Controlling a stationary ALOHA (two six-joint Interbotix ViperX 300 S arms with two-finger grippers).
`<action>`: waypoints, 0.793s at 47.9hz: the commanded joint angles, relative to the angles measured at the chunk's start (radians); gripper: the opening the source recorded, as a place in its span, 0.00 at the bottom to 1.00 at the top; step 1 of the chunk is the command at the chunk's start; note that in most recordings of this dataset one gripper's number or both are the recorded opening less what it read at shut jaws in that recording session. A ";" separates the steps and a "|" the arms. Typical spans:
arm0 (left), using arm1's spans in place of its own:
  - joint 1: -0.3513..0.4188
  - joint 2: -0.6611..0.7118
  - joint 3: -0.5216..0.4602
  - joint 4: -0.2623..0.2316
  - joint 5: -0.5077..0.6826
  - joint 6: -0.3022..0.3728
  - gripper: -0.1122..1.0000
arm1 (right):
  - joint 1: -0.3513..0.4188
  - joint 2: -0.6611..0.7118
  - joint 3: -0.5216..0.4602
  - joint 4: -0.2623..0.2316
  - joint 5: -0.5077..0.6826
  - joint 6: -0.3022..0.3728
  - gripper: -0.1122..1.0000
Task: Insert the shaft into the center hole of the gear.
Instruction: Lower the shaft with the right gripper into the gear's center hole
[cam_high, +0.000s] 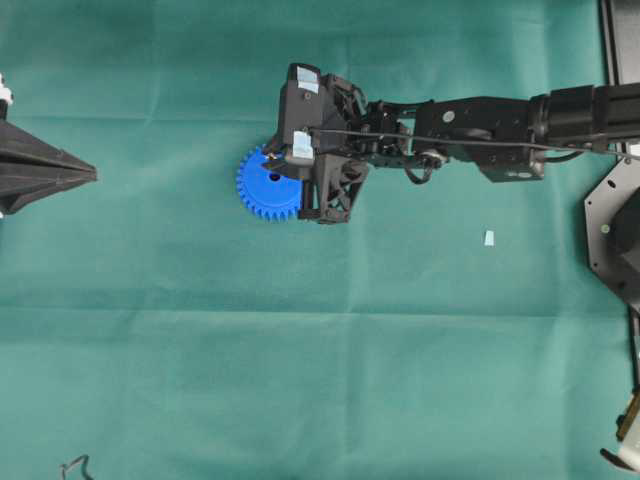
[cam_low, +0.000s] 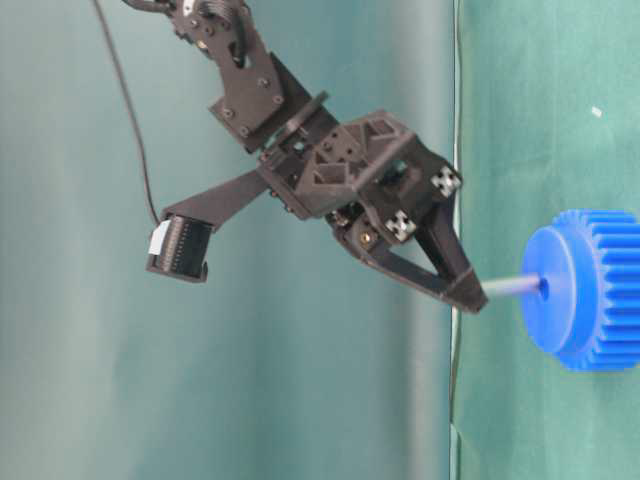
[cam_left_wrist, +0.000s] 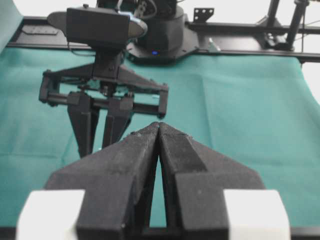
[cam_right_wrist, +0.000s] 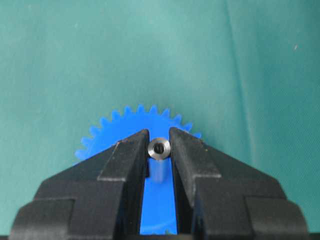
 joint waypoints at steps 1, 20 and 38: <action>-0.002 0.008 -0.025 0.003 -0.005 0.000 0.10 | 0.002 -0.054 -0.009 -0.002 -0.009 0.002 0.26; 0.000 0.006 -0.025 0.003 -0.005 0.000 0.10 | 0.028 -0.043 -0.003 0.003 -0.058 0.003 0.26; -0.002 0.008 -0.025 0.003 -0.003 0.000 0.10 | 0.023 0.011 0.020 0.008 -0.133 0.005 0.26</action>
